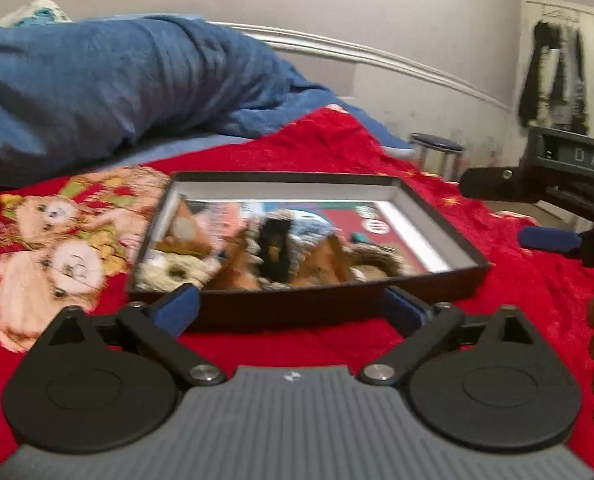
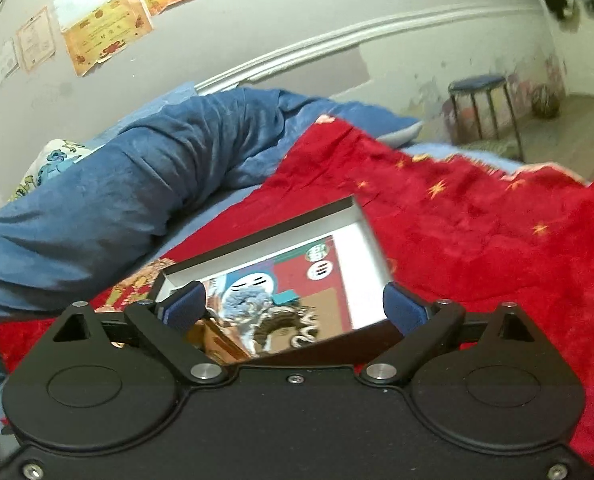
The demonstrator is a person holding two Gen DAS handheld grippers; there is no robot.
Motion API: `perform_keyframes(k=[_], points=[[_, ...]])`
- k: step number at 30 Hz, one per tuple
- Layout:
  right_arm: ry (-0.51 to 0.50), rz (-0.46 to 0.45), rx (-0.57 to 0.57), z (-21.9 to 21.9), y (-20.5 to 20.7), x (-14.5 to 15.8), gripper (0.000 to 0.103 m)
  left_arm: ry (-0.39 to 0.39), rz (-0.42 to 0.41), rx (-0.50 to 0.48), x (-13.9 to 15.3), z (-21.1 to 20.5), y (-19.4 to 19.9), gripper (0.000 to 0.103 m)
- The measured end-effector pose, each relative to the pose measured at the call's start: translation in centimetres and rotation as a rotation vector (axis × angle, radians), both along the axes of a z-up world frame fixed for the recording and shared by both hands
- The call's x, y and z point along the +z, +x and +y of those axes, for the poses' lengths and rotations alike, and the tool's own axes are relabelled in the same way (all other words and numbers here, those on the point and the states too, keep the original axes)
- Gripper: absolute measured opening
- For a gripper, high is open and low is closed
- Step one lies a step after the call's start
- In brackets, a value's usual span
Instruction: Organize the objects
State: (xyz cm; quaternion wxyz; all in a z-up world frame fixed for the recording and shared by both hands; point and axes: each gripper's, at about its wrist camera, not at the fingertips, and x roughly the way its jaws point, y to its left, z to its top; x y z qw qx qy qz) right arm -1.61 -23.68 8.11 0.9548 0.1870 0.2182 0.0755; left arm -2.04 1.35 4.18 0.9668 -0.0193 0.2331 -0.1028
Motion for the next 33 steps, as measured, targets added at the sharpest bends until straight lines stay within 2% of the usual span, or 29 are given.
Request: perform_keyframes(k=[1,3,6,10,14,17,20,26,33], points=[[-0.014,0.002,0.0,0.0,-0.4,0.0,0.103,0.018,-0.02,-0.028,-0.1,-0.3,-0.1,0.103],[-0.052,0.032,-0.022,0.1,-0.9,0.0,0.103,0.059,-0.049,-0.041,-0.7,-0.7,0.0,0.103],[-0.096,0.048,-0.075,0.3,-1.9,0.2,0.103,0.069,-0.059,-0.008,-1.7,-0.7,0.7,0.103],[-0.198,0.054,-0.136,0.5,-2.8,-0.1,0.103,0.087,-0.07,-0.019,-1.9,-1.0,0.5,0.103],[-0.171,0.073,-0.166,0.3,-2.5,-0.4,0.103,0.109,-0.109,-0.044,-1.9,-1.4,-0.6,0.103],[-0.189,0.076,-0.18,0.4,-2.2,-0.5,0.103,0.123,-0.123,-0.057,-1.9,-1.6,-1.0,0.103],[-0.192,0.067,-0.177,0.5,-2.3,-0.5,0.103,0.117,-0.087,-0.083,-2.0,-1.7,-0.6,0.103],[-0.186,0.051,-0.211,0.2,-2.3,-0.3,0.103,0.102,-0.04,-0.065,-2.3,-1.4,0.0,0.103],[-0.296,0.071,-0.254,0.7,-2.2,-0.7,0.103,0.105,0.009,-0.045,-2.6,-1.3,0.7,0.103]])
